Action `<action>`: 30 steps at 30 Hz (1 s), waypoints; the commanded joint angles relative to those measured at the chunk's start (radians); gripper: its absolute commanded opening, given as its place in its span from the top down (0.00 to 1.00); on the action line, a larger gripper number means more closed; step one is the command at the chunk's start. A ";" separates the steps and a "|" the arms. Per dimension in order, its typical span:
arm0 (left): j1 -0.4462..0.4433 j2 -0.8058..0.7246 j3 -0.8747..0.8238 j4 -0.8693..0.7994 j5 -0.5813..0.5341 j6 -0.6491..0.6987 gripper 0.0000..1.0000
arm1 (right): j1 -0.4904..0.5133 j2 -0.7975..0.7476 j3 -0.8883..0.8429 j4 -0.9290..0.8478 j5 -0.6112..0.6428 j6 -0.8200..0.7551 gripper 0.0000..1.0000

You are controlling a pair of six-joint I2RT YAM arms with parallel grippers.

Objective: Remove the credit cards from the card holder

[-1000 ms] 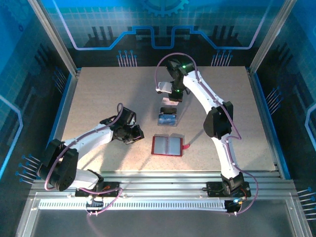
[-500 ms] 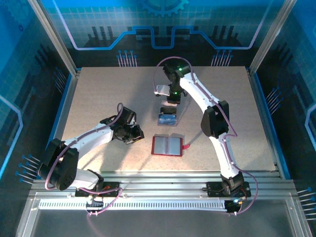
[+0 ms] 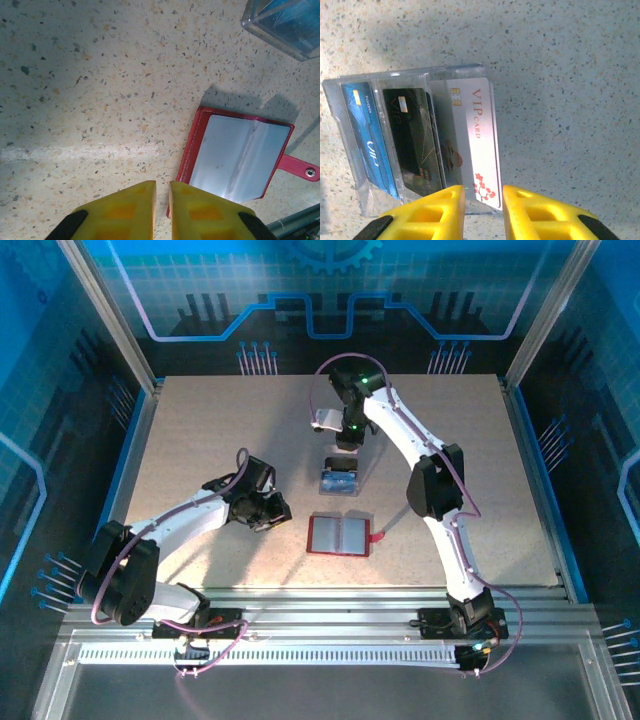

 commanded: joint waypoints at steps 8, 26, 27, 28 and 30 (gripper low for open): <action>0.019 -0.023 0.045 -0.031 -0.075 0.077 0.24 | -0.010 -0.342 -0.391 0.222 0.012 0.125 0.54; 0.089 -0.096 0.080 -0.065 -0.465 0.262 0.00 | -0.157 -0.818 -1.123 0.744 0.177 0.377 0.00; 0.093 -0.105 0.075 -0.057 -0.498 0.283 0.01 | -0.170 -0.832 -1.157 0.777 0.186 0.403 0.00; 0.094 -0.114 0.070 -0.046 -0.535 0.312 0.01 | -0.182 -0.845 -1.190 0.811 0.195 0.432 0.00; 0.096 -0.134 0.048 -0.018 -0.637 0.349 0.01 | -0.203 -0.865 -1.254 0.878 0.196 0.485 0.00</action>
